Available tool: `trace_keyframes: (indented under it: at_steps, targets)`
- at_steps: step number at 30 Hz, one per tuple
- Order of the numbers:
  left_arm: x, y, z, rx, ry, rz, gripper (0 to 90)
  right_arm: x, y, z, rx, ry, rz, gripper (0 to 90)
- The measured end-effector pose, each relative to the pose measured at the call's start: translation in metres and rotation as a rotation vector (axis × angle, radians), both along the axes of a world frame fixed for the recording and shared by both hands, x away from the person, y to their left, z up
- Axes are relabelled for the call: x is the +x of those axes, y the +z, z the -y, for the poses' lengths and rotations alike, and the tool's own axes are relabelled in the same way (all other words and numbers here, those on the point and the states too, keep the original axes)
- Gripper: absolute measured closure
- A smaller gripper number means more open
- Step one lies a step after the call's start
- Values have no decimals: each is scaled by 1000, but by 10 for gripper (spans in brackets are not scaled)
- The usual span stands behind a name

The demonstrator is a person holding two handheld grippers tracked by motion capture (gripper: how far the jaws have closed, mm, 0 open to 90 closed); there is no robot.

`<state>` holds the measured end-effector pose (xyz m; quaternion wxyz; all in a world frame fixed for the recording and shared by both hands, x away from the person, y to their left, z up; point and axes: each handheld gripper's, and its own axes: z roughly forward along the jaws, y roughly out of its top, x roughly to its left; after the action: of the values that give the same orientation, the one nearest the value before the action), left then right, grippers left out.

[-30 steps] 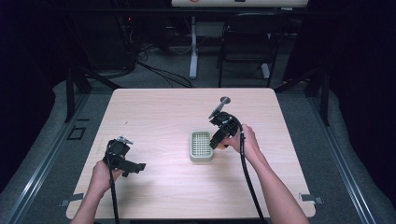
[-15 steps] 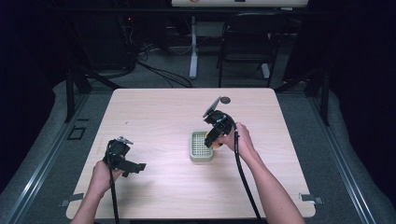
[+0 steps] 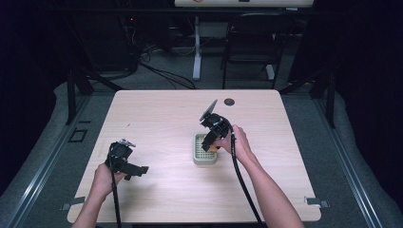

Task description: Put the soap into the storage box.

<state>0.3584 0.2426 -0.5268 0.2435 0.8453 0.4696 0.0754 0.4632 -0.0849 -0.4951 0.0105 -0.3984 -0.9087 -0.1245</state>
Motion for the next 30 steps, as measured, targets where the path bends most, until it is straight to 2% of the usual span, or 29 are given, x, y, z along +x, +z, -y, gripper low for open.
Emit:
trace_keyframes:
  at_steps: [3, 13, 15, 18, 19, 22, 25, 26, 27, 29, 30]
  targets:
    - [0, 0, 0, -1, 2, -2, 0, 2, -3, -4, -9, 18, -4, 261]
    - [0, 0, 0, 0, -2, 0, 0, 4, -13, -15, 2, 3, -3, 261]
    - [0, 0, 0, 0, -1, -1, 0, 6, -13, -15, -12, 18, -9, 261]
    - [0, 0, 0, 0, -2, -1, 0, 7, -16, -17, -13, 5, -15, 261]
    - [0, 0, 0, 0, -2, 0, 0, 7, -18, -17, 3, 3, -4, 261]
    - [0, 0, 0, 0, -3, 0, 0, 8, -19, -18, 4, 2, 4, 261]
    - [0, 0, 0, -1, -5, -2, 0, 9, -20, -19, -6, 2, -6, 261]
    - [0, 0, 0, -1, -5, -3, 0, 8, -21, -20, -2, -15, -23, 261]
    - [0, 0, 0, -1, -4, -2, 0, 9, -22, -19, 2, -5, -3, 261]
    - [0, 0, 0, -1, -3, 0, 0, 9, -24, -20, 7, -25, -8, 261]
    - [0, 0, 0, -1, -3, -1, 0, 10, -24, -19, -3, -14, -15, 261]
